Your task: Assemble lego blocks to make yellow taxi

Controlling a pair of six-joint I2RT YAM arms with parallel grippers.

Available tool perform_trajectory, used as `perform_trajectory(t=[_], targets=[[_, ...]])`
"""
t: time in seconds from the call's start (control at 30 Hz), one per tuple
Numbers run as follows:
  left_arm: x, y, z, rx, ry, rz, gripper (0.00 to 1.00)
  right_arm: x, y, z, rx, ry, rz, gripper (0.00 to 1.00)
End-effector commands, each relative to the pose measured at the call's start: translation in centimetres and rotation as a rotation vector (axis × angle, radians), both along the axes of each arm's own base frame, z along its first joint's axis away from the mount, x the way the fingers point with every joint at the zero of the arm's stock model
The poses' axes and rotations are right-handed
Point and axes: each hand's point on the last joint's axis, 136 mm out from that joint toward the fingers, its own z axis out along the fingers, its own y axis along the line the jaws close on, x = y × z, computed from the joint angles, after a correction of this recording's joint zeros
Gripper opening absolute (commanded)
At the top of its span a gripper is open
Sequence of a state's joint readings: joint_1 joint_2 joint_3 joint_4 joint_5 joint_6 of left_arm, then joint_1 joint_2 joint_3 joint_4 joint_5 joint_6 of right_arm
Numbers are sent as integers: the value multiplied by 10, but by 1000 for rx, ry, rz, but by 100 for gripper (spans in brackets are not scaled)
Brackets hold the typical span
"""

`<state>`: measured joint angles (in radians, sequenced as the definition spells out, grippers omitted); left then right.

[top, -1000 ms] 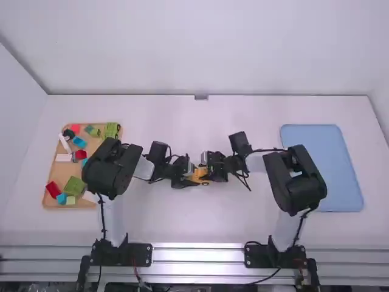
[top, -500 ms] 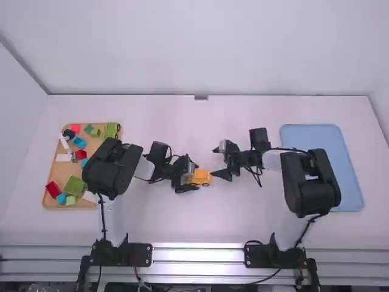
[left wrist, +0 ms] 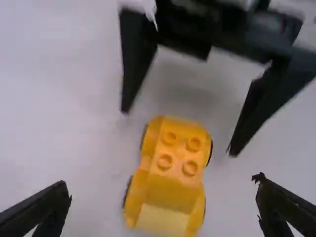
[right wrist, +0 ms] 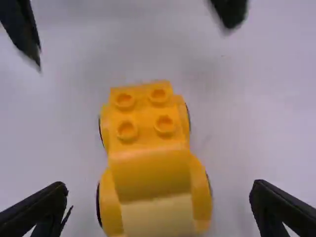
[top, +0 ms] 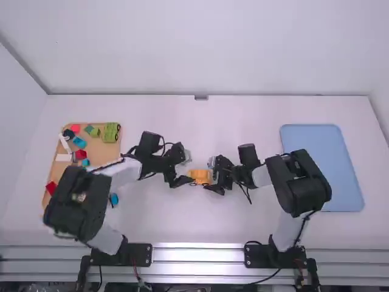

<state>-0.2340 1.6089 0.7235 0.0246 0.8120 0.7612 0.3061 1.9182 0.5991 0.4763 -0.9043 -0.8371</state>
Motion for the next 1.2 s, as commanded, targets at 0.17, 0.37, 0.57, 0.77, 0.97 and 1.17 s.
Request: perform_trajectory(t=[0.17,0.37,0.57,0.77,0.97,1.17], targets=[[1,50,89,93,-217,219,99,8,40,-15,-79,44,43,98],[11,75,114,105,-224,453,99,8,50,-15,-173,65,104,72],[20,88,115,139,-237,545,99,19,34,-18,-417,110,96,36],[22,87,119,130,-254,547,99,43,-38,5,-862,177,-1,25],[25,88,121,126,-266,550,99,90,-117,35,-1068,208,-305,21],[31,87,115,145,-285,529,99,106,-211,52,-1000,417,-600,6]])
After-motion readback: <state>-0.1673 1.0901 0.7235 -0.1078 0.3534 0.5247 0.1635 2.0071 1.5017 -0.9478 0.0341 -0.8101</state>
